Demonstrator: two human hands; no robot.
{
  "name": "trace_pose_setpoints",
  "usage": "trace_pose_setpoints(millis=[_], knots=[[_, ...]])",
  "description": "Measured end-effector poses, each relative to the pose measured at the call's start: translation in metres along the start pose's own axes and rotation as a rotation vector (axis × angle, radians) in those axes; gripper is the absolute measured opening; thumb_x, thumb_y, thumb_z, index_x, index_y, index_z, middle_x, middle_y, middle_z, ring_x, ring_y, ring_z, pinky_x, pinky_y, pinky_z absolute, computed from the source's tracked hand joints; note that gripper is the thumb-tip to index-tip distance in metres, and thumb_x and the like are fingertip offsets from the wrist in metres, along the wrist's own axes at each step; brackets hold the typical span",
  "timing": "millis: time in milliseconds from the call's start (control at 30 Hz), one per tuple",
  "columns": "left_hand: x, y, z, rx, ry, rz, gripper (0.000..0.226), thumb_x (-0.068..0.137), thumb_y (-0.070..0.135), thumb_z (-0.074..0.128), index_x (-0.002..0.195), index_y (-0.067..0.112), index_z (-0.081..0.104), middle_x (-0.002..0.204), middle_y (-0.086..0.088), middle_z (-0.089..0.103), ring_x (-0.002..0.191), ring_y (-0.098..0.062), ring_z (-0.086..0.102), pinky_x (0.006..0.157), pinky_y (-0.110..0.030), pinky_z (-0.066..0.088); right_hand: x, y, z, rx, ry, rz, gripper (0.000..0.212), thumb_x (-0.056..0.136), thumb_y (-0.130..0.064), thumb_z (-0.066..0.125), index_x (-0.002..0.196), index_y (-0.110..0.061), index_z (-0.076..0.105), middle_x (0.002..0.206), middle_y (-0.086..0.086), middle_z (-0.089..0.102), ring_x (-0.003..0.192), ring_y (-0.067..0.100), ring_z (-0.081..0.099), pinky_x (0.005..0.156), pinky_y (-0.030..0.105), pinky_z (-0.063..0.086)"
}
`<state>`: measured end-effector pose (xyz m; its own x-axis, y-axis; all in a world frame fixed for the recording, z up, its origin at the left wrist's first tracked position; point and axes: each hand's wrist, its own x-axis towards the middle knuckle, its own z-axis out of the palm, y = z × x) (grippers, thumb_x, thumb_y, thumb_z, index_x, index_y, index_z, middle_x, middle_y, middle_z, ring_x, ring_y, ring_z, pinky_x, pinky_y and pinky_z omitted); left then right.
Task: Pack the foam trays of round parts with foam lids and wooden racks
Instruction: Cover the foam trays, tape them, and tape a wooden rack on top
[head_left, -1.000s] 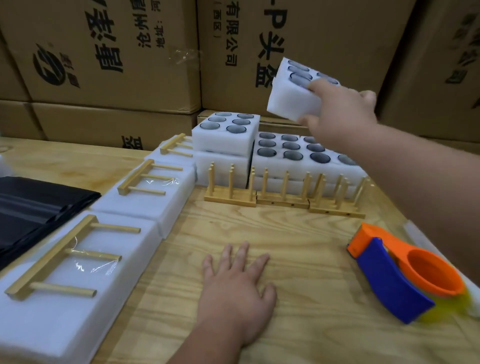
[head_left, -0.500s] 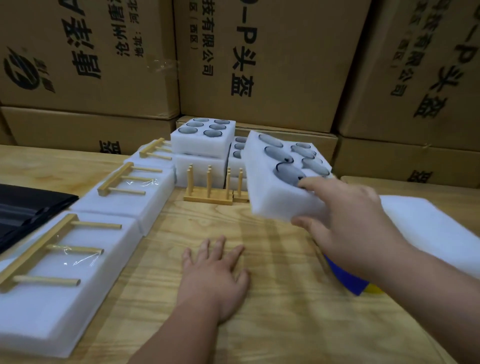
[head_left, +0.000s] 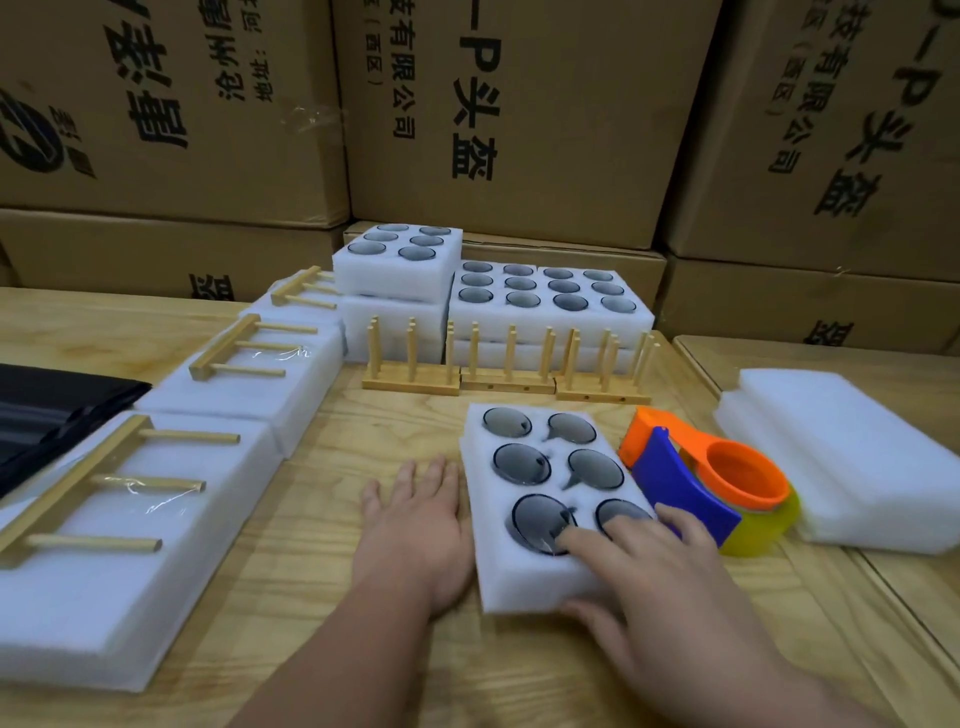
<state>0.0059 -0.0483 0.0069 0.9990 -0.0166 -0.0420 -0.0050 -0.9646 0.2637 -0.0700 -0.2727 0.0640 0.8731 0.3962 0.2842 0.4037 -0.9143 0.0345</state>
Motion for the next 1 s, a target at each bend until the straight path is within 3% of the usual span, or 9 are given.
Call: trace_pose_setpoints(millis=[167, 267, 400, 433, 467, 533, 600, 700, 1000], knots=[[0.0, -0.003, 0.001, -0.066, 0.028, -0.009, 0.057, 0.106, 0.039, 0.016, 0.163, 0.031, 0.012, 0.17, 0.017, 0.005, 0.157, -0.014, -0.003, 0.125, -0.052, -0.003, -0.01, -0.001, 0.016, -0.087, 0.017, -0.083, 0.054, 0.054, -0.051, 0.088, 0.104, -0.038, 0.073, 0.074, -0.009, 0.056, 0.068, 0.018, 0.064, 0.089, 0.047, 0.053], [0.0, -0.003, 0.0, -0.102, 0.047, -0.017, 0.056, 0.107, 0.039, 0.015, 0.163, 0.031, 0.016, 0.169, 0.018, 0.009, 0.157, -0.012, 0.0, 0.126, -0.05, -0.004, -0.013, -0.002, 0.013, -0.023, 0.078, -0.11, 0.046, 0.071, -0.061, 0.071, 0.109, -0.034, 0.073, 0.073, -0.014, 0.061, 0.069, 0.015, 0.066, 0.091, 0.041, 0.047], [0.0, -0.001, -0.001, -0.083, 0.05, -0.024, 0.056, 0.107, 0.038, 0.016, 0.162, 0.031, 0.016, 0.169, 0.017, 0.009, 0.157, -0.012, 0.0, 0.125, -0.051, -0.004, 0.004, 0.004, -0.008, 0.197, 0.228, -0.016, 0.041, 0.087, -0.061, 0.051, 0.105, -0.029, 0.069, 0.067, -0.018, 0.063, 0.062, 0.012, 0.063, 0.055, 0.03, 0.049], [0.0, -0.001, -0.001, -0.081, 0.05, -0.026, 0.056, 0.106, 0.038, 0.016, 0.162, 0.032, 0.016, 0.169, 0.017, 0.009, 0.157, -0.012, 0.0, 0.125, -0.051, -0.004, 0.017, 0.005, -0.013, 0.241, 0.242, 0.021, 0.042, 0.089, -0.062, 0.047, 0.107, -0.03, 0.068, 0.073, -0.018, 0.065, 0.069, 0.012, 0.064, 0.055, 0.031, 0.048], [0.0, -0.001, -0.001, -0.081, 0.049, -0.028, 0.056, 0.106, 0.038, 0.016, 0.162, 0.032, 0.016, 0.169, 0.017, 0.008, 0.157, -0.012, 0.0, 0.125, -0.051, -0.004, 0.031, 0.006, -0.016, 0.282, 0.213, 0.049, 0.048, 0.089, -0.064, 0.043, 0.115, -0.031, 0.066, 0.087, -0.018, 0.068, 0.083, 0.01, 0.065, 0.064, 0.032, 0.049], [0.0, -0.001, -0.001, -0.082, 0.05, -0.031, 0.056, 0.106, 0.039, 0.016, 0.162, 0.033, 0.016, 0.169, 0.018, 0.008, 0.157, -0.011, 0.0, 0.125, -0.051, -0.003, 0.061, 0.006, -0.013, 0.301, 0.044, 0.058, 0.062, 0.089, -0.07, 0.034, 0.139, -0.039, 0.052, 0.13, -0.016, 0.062, 0.123, 0.01, 0.054, 0.098, 0.034, 0.042], [0.0, -0.001, -0.001, -0.081, 0.054, -0.032, 0.057, 0.106, 0.04, 0.015, 0.162, 0.034, 0.017, 0.169, 0.018, 0.008, 0.157, -0.011, -0.001, 0.126, -0.051, -0.003, 0.084, 0.004, 0.0, 0.221, -0.145, 0.017, 0.072, 0.089, -0.075, 0.027, 0.155, -0.046, 0.027, 0.163, -0.01, 0.031, 0.152, 0.015, 0.022, 0.123, 0.043, 0.015], [-0.001, -0.001, -0.001, -0.087, 0.057, -0.035, 0.057, 0.105, 0.04, 0.015, 0.162, 0.034, 0.017, 0.169, 0.018, 0.009, 0.157, -0.01, -0.001, 0.126, -0.05, -0.003, 0.098, 0.002, 0.022, 0.175, -0.36, 0.043, 0.081, 0.084, -0.084, 0.015, 0.158, -0.051, 0.008, 0.171, -0.009, -0.004, 0.157, 0.015, -0.01, 0.124, 0.054, -0.008], [-0.003, -0.001, -0.001, -0.081, 0.073, -0.038, 0.057, 0.105, 0.039, 0.019, 0.161, 0.034, 0.02, 0.169, 0.018, 0.011, 0.157, -0.011, 0.002, 0.126, -0.05, -0.002, 0.094, -0.001, 0.029, 0.194, -0.377, 0.085, 0.086, 0.079, -0.087, 0.007, 0.157, -0.051, 0.012, 0.171, -0.014, -0.008, 0.156, 0.012, -0.015, 0.125, 0.051, -0.01]])
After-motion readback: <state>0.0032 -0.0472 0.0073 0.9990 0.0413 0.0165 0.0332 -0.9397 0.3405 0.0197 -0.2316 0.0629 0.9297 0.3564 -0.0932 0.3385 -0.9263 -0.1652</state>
